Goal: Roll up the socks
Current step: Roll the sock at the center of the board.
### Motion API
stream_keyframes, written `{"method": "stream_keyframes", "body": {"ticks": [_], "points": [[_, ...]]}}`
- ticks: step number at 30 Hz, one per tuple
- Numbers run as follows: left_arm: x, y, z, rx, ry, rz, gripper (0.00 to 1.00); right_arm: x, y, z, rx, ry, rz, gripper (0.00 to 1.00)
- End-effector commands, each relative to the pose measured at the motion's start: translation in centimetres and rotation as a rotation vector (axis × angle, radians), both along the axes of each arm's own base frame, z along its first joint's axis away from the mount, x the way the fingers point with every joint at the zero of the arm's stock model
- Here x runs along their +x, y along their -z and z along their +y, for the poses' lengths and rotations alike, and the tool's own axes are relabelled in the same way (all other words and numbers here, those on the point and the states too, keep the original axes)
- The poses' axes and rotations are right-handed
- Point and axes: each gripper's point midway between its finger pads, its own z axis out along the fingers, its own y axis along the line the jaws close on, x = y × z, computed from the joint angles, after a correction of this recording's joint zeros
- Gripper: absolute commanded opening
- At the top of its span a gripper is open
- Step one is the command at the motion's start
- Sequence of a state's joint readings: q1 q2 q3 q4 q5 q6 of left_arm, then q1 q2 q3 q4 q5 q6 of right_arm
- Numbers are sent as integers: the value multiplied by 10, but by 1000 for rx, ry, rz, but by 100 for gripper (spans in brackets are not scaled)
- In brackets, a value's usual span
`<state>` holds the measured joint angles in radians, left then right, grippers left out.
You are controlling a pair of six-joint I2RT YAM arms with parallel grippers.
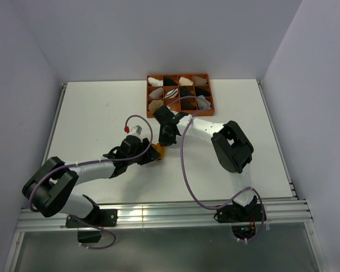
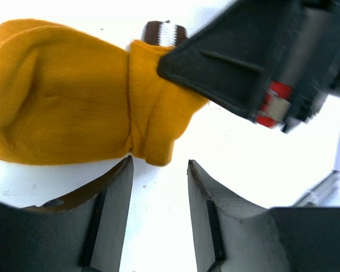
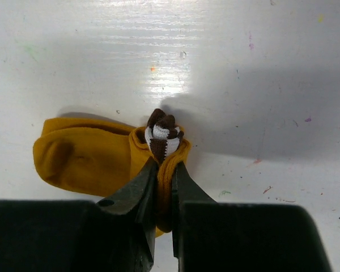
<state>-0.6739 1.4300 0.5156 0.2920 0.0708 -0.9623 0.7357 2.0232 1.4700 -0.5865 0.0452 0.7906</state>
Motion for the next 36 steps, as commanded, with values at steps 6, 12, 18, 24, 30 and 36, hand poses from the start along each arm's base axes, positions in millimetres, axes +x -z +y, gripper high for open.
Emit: {"method": "stream_keyframes", "body": {"ticks": [6, 12, 18, 24, 30, 36], "points": [[17, -39, -12, 261, 3, -332, 49, -10, 17, -17, -117, -4, 45, 0], [25, -44, -25, 398, -1, -456, 50, -11, 16, -13, -106, -16, 53, 0], [29, -21, -28, 498, -13, -420, 48, -12, 15, -10, -92, -22, 55, 0], [30, -1, -29, 567, -10, -390, 46, -14, 14, -6, -72, -32, 63, 0], [28, 21, -36, 606, 28, -354, 41, -17, 11, -2, -56, -42, 65, 0], [26, 31, -35, 628, 22, -308, 25, -19, 5, 2, -26, -57, 70, 0]]}}
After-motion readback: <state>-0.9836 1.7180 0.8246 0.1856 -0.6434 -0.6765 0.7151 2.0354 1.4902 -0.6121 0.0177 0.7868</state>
